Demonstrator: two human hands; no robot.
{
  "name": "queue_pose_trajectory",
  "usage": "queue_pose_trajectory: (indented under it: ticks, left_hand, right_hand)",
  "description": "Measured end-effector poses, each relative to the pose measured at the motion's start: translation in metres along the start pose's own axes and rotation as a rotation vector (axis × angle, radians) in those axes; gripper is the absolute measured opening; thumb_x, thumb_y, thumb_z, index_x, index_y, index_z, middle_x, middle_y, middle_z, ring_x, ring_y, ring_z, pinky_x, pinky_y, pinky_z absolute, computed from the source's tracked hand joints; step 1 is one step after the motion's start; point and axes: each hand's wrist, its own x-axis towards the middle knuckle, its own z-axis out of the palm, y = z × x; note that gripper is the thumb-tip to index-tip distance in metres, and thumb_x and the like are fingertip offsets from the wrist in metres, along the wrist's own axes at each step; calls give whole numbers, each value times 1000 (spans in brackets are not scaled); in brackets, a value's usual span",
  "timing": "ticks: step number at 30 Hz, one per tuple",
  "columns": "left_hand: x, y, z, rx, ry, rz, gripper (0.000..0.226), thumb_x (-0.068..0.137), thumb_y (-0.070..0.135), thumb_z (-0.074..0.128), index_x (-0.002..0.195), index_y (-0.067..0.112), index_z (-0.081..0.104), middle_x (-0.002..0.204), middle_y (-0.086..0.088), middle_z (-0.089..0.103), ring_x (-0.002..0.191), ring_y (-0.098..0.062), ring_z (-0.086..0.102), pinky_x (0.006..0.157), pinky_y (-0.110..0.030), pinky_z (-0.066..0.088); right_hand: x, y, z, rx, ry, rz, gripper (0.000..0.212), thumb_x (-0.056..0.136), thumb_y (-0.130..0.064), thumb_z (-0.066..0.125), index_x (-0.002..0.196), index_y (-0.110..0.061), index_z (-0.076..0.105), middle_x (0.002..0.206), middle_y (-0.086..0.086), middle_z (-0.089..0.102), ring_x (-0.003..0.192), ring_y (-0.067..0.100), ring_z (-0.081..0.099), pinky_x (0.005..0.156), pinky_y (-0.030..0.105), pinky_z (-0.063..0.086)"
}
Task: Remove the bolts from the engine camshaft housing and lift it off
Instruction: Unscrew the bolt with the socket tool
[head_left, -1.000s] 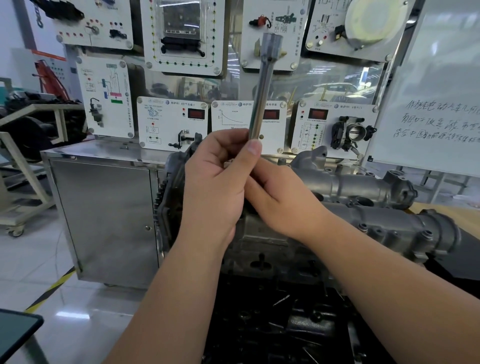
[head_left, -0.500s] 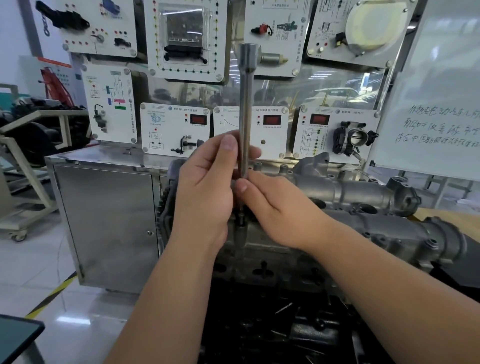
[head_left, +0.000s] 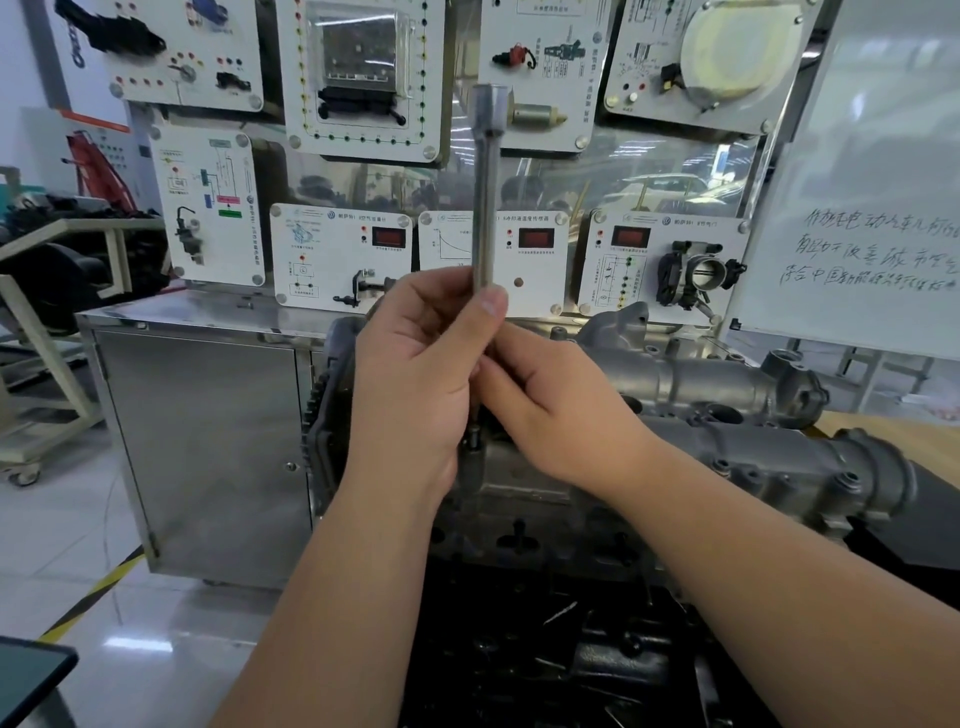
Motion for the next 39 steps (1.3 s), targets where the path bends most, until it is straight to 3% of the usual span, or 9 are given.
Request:
queue_pose_trajectory:
  ticks: [4,8,12,17,20,24,31,35,39]
  left_hand:
    - [-3,-1,1,37,-93,-78,24,98,30,51,100,21,73,84,0,76,84,-9,71,78,-21,55]
    - [-2,2,3,50,-43,-44,14,92,26,59,90,23,73,76,4,73,78,-7,67,76,-20,53]
    - [-5,-1,7,28,-5,17,7,83,16,72,84,23,70,77,5,72,75,-7,67,73,-18,53]
    - [-5,-1,4,45,-98,-37,22,97,27,52,95,24,74,84,2,76,85,-8,71,77,-17,54]
    - [-2,1,-1,68,-98,-8,26,97,23,53,90,30,78,82,3,75,82,-8,70,74,-18,54]
    - [-1,-2,-1,33,-17,21,9,90,18,65,97,20,71,81,5,74,79,-6,67,74,-18,53]
    - [-4,-4,4,37,-40,27,7,90,22,66,92,24,73,83,7,74,82,-5,68,76,-18,53]
    - [-4,-2,1,121,-128,48,34,100,26,50,86,38,77,84,7,75,88,-4,69,81,-16,52]
    - [-3,-1,1,77,-50,54,17,92,18,62,89,28,75,78,6,73,79,-5,67,77,-19,53]
  right_hand:
    - [0,1,1,-21,-41,32,25,101,-28,44,78,-20,49,63,-11,51,58,9,48,54,19,37]
    - [-1,2,0,-16,-57,22,31,102,-28,44,86,-6,57,66,1,59,57,15,53,56,33,43]
    - [-1,0,-1,-15,-35,11,22,100,-31,43,91,-14,53,68,3,62,60,20,59,57,38,46]
    - [0,-1,0,24,-25,22,25,103,-29,41,79,-32,47,64,-10,54,59,12,53,54,29,43]
    - [0,-1,0,26,-59,31,24,103,-31,38,85,-23,51,68,0,58,60,16,54,58,37,45]
    - [-1,0,0,26,-68,36,27,104,-31,36,85,-17,51,68,2,58,60,19,51,60,42,44]
    - [0,2,0,2,-41,56,21,104,-24,45,84,-18,50,65,3,60,60,18,56,57,35,44]
    - [0,1,-1,25,-77,88,25,105,-26,42,87,-16,56,71,4,61,66,20,58,64,42,47]
    - [-1,-1,-1,23,-90,69,30,102,-30,38,88,-10,55,67,-1,57,60,16,52,60,39,45]
